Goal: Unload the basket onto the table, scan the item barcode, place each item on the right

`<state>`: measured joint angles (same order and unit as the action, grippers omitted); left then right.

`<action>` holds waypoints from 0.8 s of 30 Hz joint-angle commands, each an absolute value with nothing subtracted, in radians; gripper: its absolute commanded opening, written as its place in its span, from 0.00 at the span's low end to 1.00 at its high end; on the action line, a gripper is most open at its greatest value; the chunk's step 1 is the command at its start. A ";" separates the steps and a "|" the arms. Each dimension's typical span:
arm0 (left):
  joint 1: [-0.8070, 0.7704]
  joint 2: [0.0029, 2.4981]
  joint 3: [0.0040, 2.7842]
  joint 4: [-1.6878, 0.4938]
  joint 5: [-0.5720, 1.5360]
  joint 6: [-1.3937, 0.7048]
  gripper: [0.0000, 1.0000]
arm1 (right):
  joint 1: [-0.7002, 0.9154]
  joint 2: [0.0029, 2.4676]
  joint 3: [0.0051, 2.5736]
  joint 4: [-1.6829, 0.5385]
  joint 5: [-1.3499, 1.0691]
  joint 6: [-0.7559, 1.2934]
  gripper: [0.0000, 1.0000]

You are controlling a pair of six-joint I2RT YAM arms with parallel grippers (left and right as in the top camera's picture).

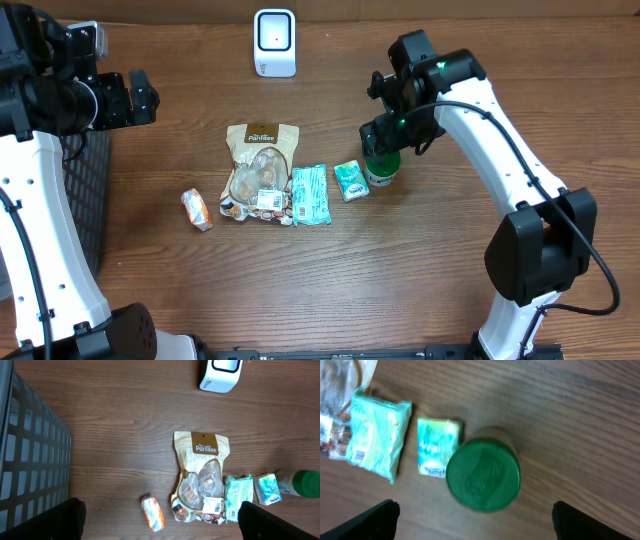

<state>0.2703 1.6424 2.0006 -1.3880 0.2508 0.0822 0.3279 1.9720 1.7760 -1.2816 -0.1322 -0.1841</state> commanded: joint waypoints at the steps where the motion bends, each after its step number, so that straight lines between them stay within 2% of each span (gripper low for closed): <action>1: 0.273 1.647 2.013 -1.387 0.259 0.101 0.99 | 0.332 1.958 1.723 -1.231 -0.134 -0.179 0.95; 9: 0.270 1.647 2.013 -1.387 0.259 0.101 1.00 | 0.347 1.960 1.633 -1.105 -0.008 -0.187 0.95; 24: 0.270 1.647 2.013 -1.387 0.259 0.101 1.00 | 0.347 1.970 1.557 -1.038 -0.069 -0.240 0.88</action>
<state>0.2703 1.6424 2.0006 -1.3884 0.2512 0.0822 0.3431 1.9720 1.5616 -1.0477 -0.0555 -0.2287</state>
